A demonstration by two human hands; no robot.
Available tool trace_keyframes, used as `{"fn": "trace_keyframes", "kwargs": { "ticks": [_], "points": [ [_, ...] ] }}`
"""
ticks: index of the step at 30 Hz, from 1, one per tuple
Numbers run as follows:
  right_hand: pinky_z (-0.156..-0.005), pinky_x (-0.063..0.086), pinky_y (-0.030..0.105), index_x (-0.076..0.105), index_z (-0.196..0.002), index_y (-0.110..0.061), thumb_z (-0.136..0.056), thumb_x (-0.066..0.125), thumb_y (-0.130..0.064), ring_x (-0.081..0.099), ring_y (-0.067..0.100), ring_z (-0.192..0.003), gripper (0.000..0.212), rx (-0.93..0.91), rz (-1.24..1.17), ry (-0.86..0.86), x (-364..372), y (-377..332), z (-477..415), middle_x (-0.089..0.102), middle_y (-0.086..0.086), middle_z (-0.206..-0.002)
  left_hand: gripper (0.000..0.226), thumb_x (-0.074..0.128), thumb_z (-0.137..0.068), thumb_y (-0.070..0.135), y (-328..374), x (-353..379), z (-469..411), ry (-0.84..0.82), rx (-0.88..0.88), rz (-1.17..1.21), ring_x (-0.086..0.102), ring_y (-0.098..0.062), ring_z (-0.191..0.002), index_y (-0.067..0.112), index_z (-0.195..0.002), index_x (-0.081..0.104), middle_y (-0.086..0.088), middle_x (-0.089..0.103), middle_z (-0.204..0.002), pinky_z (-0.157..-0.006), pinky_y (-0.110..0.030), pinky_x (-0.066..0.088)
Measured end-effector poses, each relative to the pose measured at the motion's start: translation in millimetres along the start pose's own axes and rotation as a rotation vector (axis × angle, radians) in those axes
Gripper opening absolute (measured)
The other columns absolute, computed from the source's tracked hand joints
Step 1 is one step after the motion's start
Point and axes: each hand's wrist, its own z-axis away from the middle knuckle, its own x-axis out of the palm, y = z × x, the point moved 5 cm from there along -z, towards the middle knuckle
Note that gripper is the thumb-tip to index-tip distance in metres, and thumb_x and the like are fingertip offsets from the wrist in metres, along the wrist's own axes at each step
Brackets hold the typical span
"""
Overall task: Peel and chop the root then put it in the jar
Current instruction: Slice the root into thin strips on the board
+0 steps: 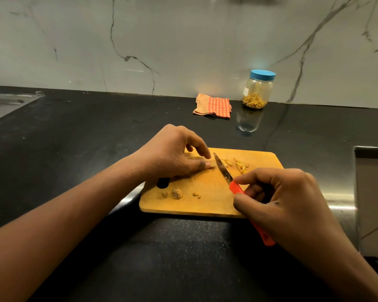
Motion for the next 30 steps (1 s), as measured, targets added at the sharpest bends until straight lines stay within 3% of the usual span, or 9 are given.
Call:
{"fn": "trace_keyframes", "kwargs": {
  "ticks": [7, 15, 23, 26, 30],
  "points": [
    [-0.060, 0.055, 0.018, 0.074, -0.092, -0.024, -0.066, 0.069, -0.036, 0.063, 0.004, -0.065, 0.029, 0.001, 0.017, -0.006, 0.5, -2.5, 1.1, 0.066, -0.008, -0.064, 0.014, 0.075, -0.081, 0.038, 4.6, 8.1, -2.6, 0.009, 0.007, -0.007, 0.060, -0.008, -0.096, 0.033, -0.093, 0.077, 0.015, 0.069, -0.100, -0.079, -0.031, 0.056],
    [-0.057, 0.051, 0.014, 0.075, -0.094, -0.024, -0.068, 0.071, -0.034, 0.063, 0.003, -0.067, 0.028, -0.026, 0.082, -0.004, 1.7, -4.4, 0.7, 0.066, -0.011, -0.066, 0.013, 0.072, -0.084, 0.038, 8.9, 8.3, -2.8, -0.003, 0.034, -0.075, 0.060, -0.009, -0.101, 0.033, -0.095, 0.077, 0.015, 0.069, -0.106, -0.083, -0.028, 0.055],
    [-0.061, 0.048, 0.012, 0.075, -0.096, -0.022, -0.071, 0.070, -0.031, 0.059, 0.002, -0.075, 0.027, -0.060, 0.145, -0.055, 1.4, -9.0, -3.8, 0.062, -0.008, -0.066, 0.014, 0.071, -0.085, 0.037, 9.9, 7.6, -1.9, -0.011, 0.042, -0.096, 0.060, -0.009, -0.102, 0.034, -0.098, 0.076, 0.013, 0.070, -0.107, -0.084, -0.028, 0.053],
    [-0.070, 0.048, 0.016, 0.073, -0.100, -0.023, -0.076, 0.069, -0.028, 0.056, 0.001, -0.081, 0.025, -0.077, 0.178, -0.099, 0.3, -11.5, -8.5, 0.062, -0.006, -0.068, 0.014, 0.071, -0.085, 0.038, 9.4, 7.1, -1.1, -0.013, 0.040, -0.095, 0.059, -0.009, -0.100, 0.034, -0.098, 0.077, 0.011, 0.070, -0.105, -0.082, -0.029, 0.054],
    [-0.064, 0.045, 0.015, 0.072, -0.102, -0.024, -0.080, 0.067, -0.028, 0.055, 0.005, -0.072, 0.023, -0.082, 0.233, -0.168, 1.5, -17.4, -17.0, 0.058, -0.007, -0.068, 0.015, 0.071, -0.085, 0.037, 8.8, 7.0, -1.5, -0.020, 0.031, -0.090, 0.059, -0.009, -0.099, 0.033, -0.098, 0.077, 0.010, 0.070, -0.104, -0.080, -0.026, 0.053]
  ]
}}
